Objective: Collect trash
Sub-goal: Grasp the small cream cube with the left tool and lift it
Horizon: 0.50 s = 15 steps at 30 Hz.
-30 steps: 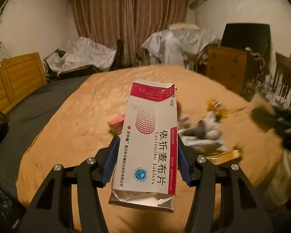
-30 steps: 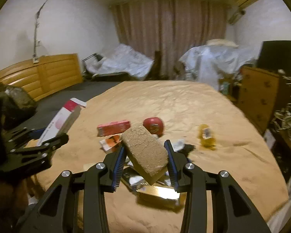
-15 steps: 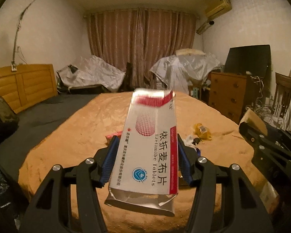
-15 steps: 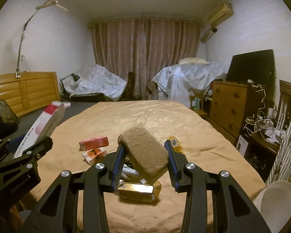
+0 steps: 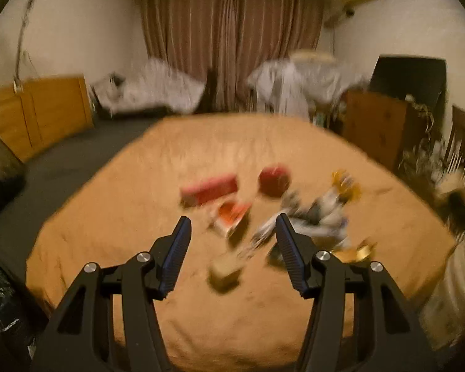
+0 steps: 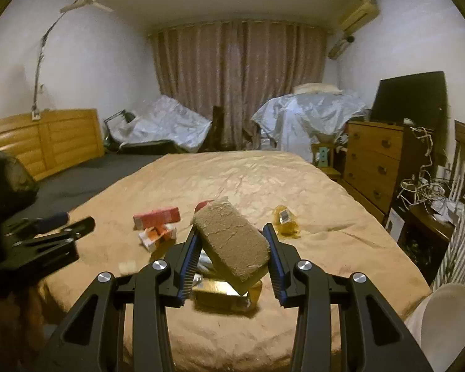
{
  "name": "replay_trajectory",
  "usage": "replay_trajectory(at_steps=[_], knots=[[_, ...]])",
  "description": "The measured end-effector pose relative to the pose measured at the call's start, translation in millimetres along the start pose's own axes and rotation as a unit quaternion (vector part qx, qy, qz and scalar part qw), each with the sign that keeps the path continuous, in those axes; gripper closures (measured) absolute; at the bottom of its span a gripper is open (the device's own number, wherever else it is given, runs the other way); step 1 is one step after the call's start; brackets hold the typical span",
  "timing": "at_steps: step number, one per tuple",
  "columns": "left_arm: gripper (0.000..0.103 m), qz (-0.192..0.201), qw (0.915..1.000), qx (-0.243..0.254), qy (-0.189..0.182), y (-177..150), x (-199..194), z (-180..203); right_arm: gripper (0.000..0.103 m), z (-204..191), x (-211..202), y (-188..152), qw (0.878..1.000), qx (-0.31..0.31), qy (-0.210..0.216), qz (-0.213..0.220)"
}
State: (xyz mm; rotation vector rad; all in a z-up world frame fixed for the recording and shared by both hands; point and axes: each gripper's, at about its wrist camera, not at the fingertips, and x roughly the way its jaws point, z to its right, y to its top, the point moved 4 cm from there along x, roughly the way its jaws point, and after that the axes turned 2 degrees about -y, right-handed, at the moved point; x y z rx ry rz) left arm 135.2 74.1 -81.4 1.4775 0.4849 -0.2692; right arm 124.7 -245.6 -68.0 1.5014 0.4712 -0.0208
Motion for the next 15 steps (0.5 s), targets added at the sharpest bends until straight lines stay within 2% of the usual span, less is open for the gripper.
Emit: replay_trajectory(at_steps=[1, 3, 5, 6, 9, 15], knots=[[0.039, -0.024, 0.9996, 0.013, -0.003, -8, 15, -8, 0.061, 2, 1, -2, 1.0, 0.0, 0.005, -0.004], [0.039, -0.089, 0.9952, 0.02, -0.033, -31, 47, -23, 0.061, 7, 8, -7, 1.0, 0.01, 0.017, -0.02], [0.039, -0.128, 0.9902, 0.014, -0.055, -47, 68, -31, 0.061, 12, 16, -12, 0.999, 0.025, 0.028, -0.034], [0.039, -0.134, 0.9887, 0.023, -0.062, -50, 74, -27, 0.061, 12, 21, -14, 0.998, 0.028, 0.034, -0.041], [0.03, -0.145, 0.9858, 0.034, -0.077, -53, 90, -19, 0.061, 6, 34, -21, 0.997, 0.025, 0.044, -0.055], [0.03, -0.157, 0.9826, 0.066, -0.074, -64, 135, -14, 0.061, -3, 57, -29, 0.996, 0.023, 0.051, -0.073]])
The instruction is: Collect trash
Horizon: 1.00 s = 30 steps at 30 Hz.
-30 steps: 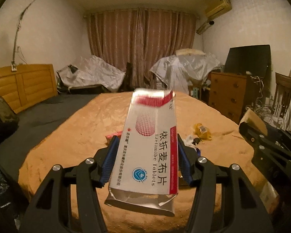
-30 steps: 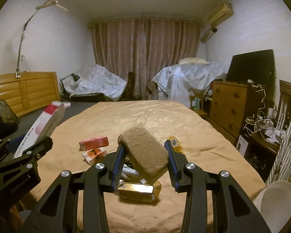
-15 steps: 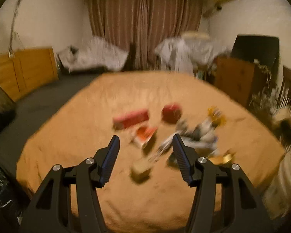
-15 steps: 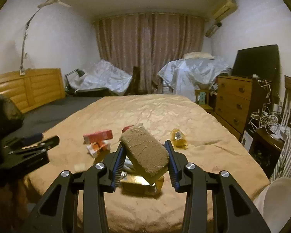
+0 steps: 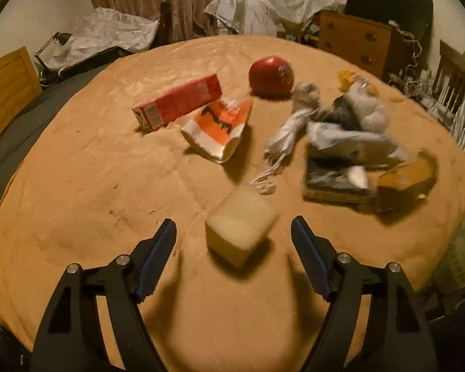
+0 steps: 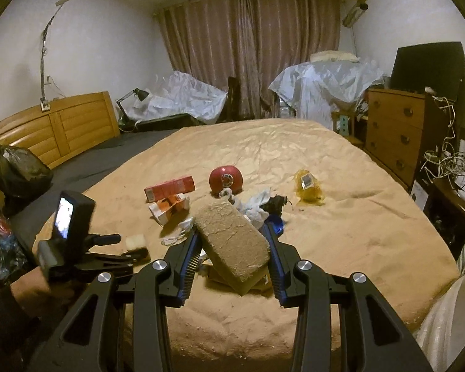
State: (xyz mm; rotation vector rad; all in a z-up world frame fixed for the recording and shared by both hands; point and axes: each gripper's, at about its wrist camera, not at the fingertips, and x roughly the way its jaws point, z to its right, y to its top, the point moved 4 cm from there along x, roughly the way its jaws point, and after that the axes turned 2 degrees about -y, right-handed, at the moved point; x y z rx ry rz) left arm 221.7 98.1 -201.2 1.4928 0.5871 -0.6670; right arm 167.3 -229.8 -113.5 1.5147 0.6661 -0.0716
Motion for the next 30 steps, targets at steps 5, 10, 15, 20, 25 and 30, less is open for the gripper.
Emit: replay_trajectory(at_steps=[5, 10, 15, 20, 25, 30], knots=[[0.042, 0.001, 0.9998, -0.013, -0.018, -1, 14, -11, 0.061, -1, 18, -3, 1.0, 0.0, 0.001, -0.011], [0.065, 0.009, 0.9996, 0.006, -0.026, 2, 12, 3, 0.061, -5, 34, -5, 1.0, 0.003, 0.005, -0.017], [0.067, 0.037, 0.9991, -0.022, -0.003, 5, -22, 7, 0.061, -11, 38, -5, 1.0, -0.002, 0.004, -0.014], [0.067, 0.101, 0.9937, -0.033, 0.035, 21, -93, 29, 0.061, -17, 36, 0, 1.0, -0.001, 0.002, 0.001], [0.067, 0.158, 0.9857, -0.042, 0.041, 37, -150, 51, 0.061, -28, 23, 11, 1.0, -0.01, 0.003, 0.024], [0.067, 0.199, 0.9788, -0.028, 0.038, 45, -182, 72, 0.061, -30, 7, 21, 0.999, -0.013, 0.002, 0.043]])
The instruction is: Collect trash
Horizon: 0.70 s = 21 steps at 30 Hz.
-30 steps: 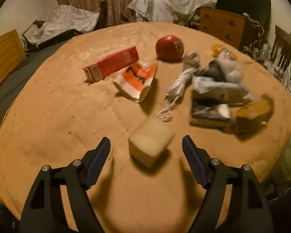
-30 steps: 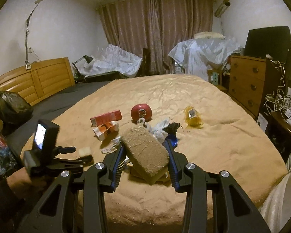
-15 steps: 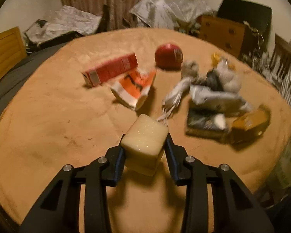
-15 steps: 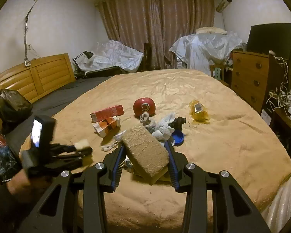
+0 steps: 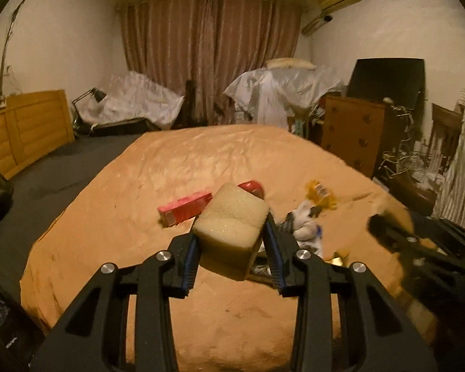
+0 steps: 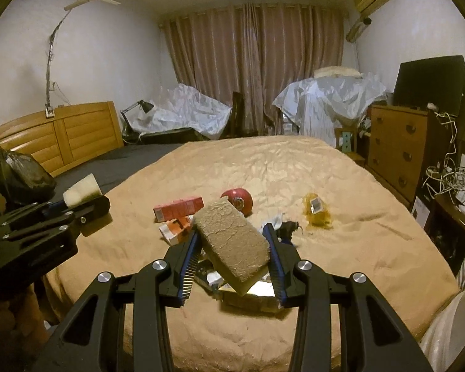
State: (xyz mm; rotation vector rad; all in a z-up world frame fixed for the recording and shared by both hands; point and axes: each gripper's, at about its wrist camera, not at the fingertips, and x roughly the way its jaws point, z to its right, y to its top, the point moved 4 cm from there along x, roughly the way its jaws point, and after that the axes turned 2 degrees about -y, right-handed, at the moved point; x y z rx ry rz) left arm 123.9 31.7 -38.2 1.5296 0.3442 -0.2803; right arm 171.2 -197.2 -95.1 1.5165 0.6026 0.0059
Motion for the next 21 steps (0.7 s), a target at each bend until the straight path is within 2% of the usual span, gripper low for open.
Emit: replay_trajectory(at_steps=[3, 5, 6, 7, 11, 15, 17, 18, 19, 20, 21], knots=[[0.065, -0.008, 0.9999, 0.009, 0.004, -1, 13, -3, 0.061, 4, -4, -1, 1.0, 0.001, -0.001, -0.003], [0.061, -0.041, 0.9989, 0.009, 0.02, -10, 38, -21, 0.061, 12, -5, -5, 1.0, 0.01, -0.002, -0.011], [0.056, -0.062, 0.9976, 0.009, 0.03, -16, 53, -32, 0.061, 16, -6, -7, 1.0, 0.016, -0.002, -0.015], [0.056, -0.083, 0.9956, 0.0, 0.043, -25, 68, -47, 0.061, 18, -7, -9, 1.0, 0.018, -0.002, -0.017], [0.056, -0.164, 0.9817, -0.035, 0.09, -63, 129, -115, 0.061, 23, -4, -16, 0.999, 0.018, -0.004, -0.026], [0.056, -0.213, 0.9738, -0.031, 0.074, -77, 167, -138, 0.061, 22, 13, -17, 0.999, 0.018, 0.001, -0.037], [0.044, -0.201, 0.9772, -0.016, 0.066, -67, 172, -135, 0.061, 19, 24, -14, 0.999, 0.014, 0.006, -0.042], [0.022, -0.186, 0.9808, -0.01, 0.057, -59, 172, -134, 0.061, 18, 29, -14, 0.999, 0.012, 0.008, -0.045], [0.006, -0.165, 0.9855, 0.003, 0.038, -49, 173, -126, 0.061, 17, 35, -15, 0.999, 0.011, 0.01, -0.049], [0.006, -0.16, 0.9869, 0.014, 0.014, -44, 176, -119, 0.061, 17, 41, -15, 0.998, 0.011, 0.012, -0.053], [0.006, -0.166, 0.9853, 0.029, -0.026, -40, 184, -107, 0.061, 16, 47, -16, 0.998, 0.011, 0.013, -0.058]])
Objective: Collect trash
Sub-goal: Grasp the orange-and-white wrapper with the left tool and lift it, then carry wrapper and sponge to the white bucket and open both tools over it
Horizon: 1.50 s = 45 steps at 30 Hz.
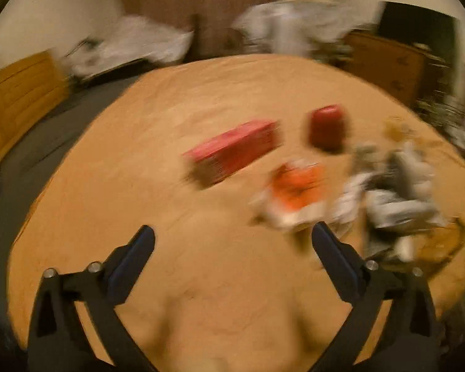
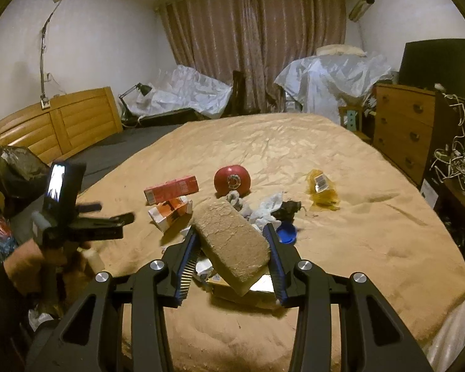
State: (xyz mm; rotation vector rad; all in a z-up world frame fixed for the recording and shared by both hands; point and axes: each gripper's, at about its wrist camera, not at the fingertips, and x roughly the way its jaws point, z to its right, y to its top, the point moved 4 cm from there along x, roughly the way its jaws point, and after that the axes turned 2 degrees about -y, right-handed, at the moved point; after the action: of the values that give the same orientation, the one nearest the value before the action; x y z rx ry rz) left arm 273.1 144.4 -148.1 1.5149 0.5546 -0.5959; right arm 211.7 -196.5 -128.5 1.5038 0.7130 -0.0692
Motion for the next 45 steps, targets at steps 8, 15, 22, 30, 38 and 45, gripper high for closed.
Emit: replay_trajectory(at_steps=[8, 15, 22, 30, 38, 45], knots=[[0.006, -0.072, 0.9941, 0.081, -0.007, 28, 87, 30, 0.06, -1, 36, 5, 1.0, -0.003, 0.001, -0.02], [0.04, -0.099, 0.9929, 0.066, -0.011, 34, 114, 23, 0.06, 1, 49, 10, 1.0, -0.005, 0.0, -0.024], [0.061, -0.014, 0.9969, 0.06, -0.049, 62, 105, 41, 0.06, 4, 57, 13, 1.0, -0.008, -0.007, -0.021], [0.061, 0.089, 0.9943, 0.041, -0.043, 97, 11, 53, 0.06, 4, 55, 17, 1.0, -0.011, -0.005, -0.006], [0.061, 0.136, 0.9906, -0.011, 0.0, 68, -88, 36, 0.06, -5, 33, 16, 1.0, -0.015, -0.002, 0.019], [0.061, 0.158, 0.9867, -0.031, 0.022, 18, -142, 69, 0.06, -16, -8, 19, 0.998, -0.021, -0.015, 0.06]])
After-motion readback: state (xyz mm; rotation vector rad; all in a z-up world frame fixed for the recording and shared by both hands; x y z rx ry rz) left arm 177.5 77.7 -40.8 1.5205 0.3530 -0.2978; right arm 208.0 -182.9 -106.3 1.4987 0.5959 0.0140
